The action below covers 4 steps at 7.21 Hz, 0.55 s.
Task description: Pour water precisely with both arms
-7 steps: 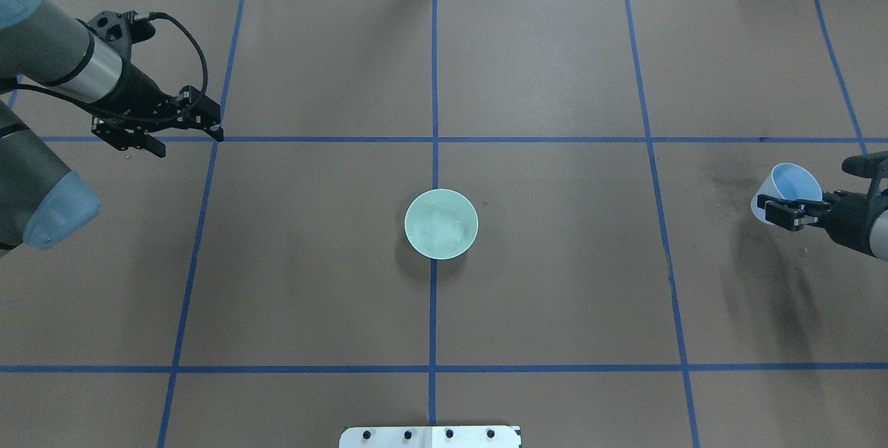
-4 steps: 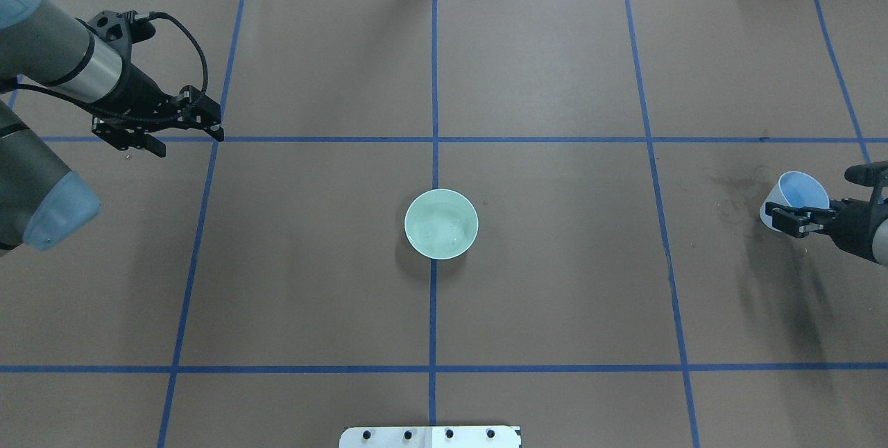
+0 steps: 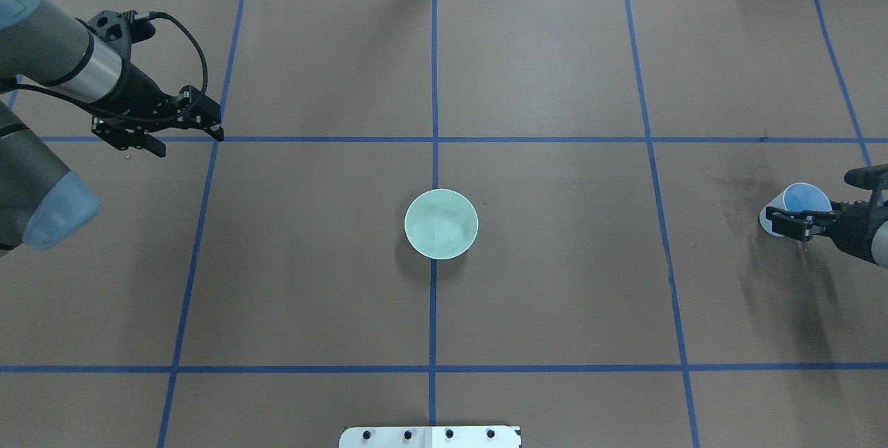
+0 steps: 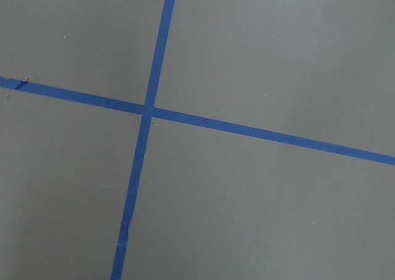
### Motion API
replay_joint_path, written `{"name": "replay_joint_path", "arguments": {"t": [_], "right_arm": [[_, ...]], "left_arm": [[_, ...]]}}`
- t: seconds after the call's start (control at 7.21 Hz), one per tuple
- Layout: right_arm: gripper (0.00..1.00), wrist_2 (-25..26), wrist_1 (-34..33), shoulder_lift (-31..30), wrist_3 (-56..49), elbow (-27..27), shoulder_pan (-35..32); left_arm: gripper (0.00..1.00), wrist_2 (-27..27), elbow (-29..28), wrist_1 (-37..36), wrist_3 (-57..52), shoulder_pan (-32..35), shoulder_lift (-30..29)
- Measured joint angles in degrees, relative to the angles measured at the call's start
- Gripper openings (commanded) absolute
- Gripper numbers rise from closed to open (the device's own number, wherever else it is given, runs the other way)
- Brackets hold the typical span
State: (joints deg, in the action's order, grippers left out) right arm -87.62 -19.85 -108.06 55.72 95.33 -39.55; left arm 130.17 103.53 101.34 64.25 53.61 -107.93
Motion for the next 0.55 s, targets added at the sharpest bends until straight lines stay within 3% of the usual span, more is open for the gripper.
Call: {"name": "replay_joint_path", "arguments": {"t": [0.55], "right_arm": [[0.99, 0.6, 6.77, -1.75, -0.71, -0.21, -0.42]], "left_arm": [[1.0, 0.0, 0.03, 0.0, 0.0, 0.08, 0.14]]}}
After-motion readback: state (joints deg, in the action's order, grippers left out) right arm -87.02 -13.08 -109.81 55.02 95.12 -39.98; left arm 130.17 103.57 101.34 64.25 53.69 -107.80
